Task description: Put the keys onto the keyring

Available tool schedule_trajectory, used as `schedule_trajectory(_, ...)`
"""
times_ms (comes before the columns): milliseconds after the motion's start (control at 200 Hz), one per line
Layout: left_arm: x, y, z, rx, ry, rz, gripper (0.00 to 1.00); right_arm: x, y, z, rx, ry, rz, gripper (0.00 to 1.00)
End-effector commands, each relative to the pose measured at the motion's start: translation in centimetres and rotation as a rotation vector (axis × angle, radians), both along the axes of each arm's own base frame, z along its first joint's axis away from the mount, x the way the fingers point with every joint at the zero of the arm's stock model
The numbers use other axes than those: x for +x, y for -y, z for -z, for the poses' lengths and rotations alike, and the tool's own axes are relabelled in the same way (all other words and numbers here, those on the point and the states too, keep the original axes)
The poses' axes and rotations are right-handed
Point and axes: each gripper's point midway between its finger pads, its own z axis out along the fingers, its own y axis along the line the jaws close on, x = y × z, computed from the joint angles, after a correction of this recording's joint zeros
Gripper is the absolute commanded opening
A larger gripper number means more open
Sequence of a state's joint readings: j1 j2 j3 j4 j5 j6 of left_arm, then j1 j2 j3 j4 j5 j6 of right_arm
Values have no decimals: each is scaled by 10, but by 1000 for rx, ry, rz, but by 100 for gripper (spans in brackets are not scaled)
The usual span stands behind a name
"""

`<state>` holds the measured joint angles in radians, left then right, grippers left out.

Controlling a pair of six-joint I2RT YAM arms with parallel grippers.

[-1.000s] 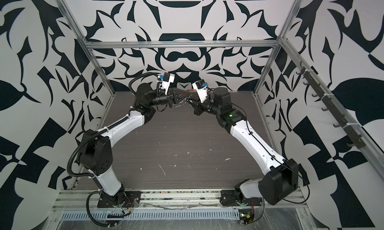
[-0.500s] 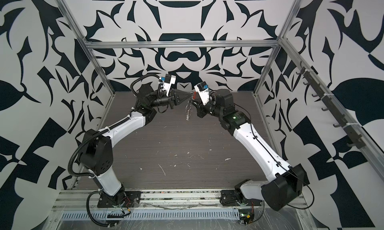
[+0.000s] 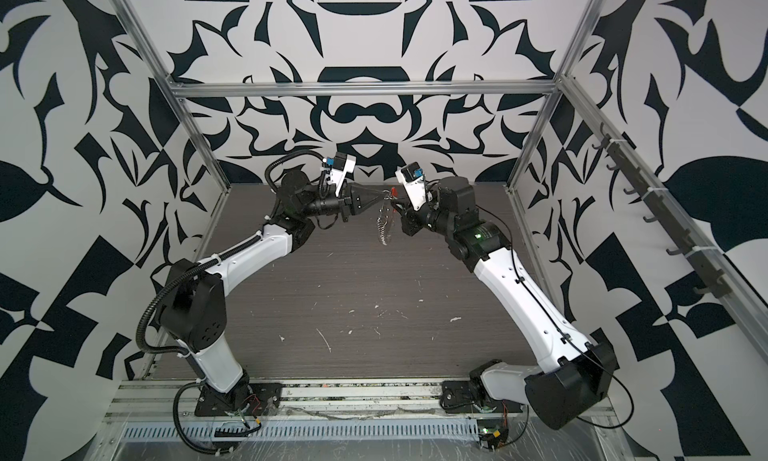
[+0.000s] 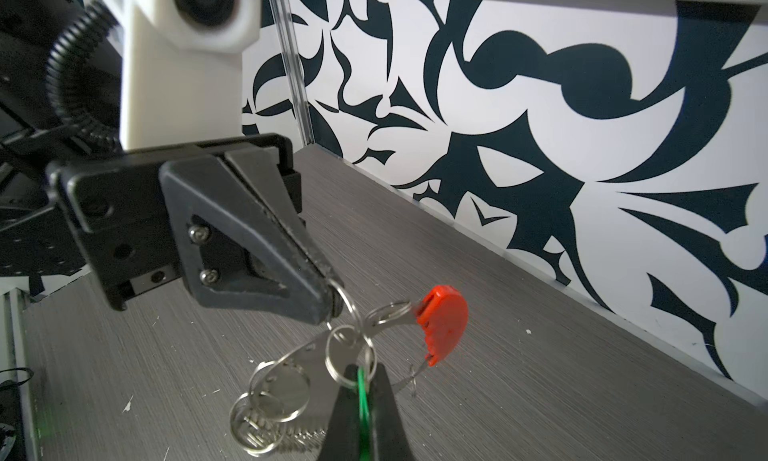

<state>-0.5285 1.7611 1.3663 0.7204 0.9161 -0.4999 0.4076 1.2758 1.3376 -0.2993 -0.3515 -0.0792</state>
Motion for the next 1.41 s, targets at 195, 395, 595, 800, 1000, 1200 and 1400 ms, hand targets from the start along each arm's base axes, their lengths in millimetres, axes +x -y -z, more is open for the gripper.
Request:
schedule_trajectory(195, -11, -5, -17, -24, 54, 19, 0, 3, 3, -28, 15, 62, 11, 0)
schedule_trajectory(395, -11, -5, -22, -32, 67, 13, 0, -3, 1, -13, 13, 16, -7, 0)
schedule_trajectory(595, -11, -7, -24, -34, 72, 10, 0, -4, 9, -9, -2, 24, 32, 0)
schedule_trajectory(800, -10, -7, -23, -33, 68, 7, 0, -5, 14, -11, -11, 29, 50, 0)
schedule_trajectory(1000, -5, -10, -15, -25, 53, -11, 0, -4, 14, -13, -12, 29, 52, 0)
schedule_trajectory(1200, 1, -8, 5, 3, 25, -19, 0, 1, 12, -5, -31, -24, 50, 0)
schedule_trajectory(1400, 23, -17, 53, 54, -47, -93, 23, 11, 13, 23, -113, -140, 75, 0)
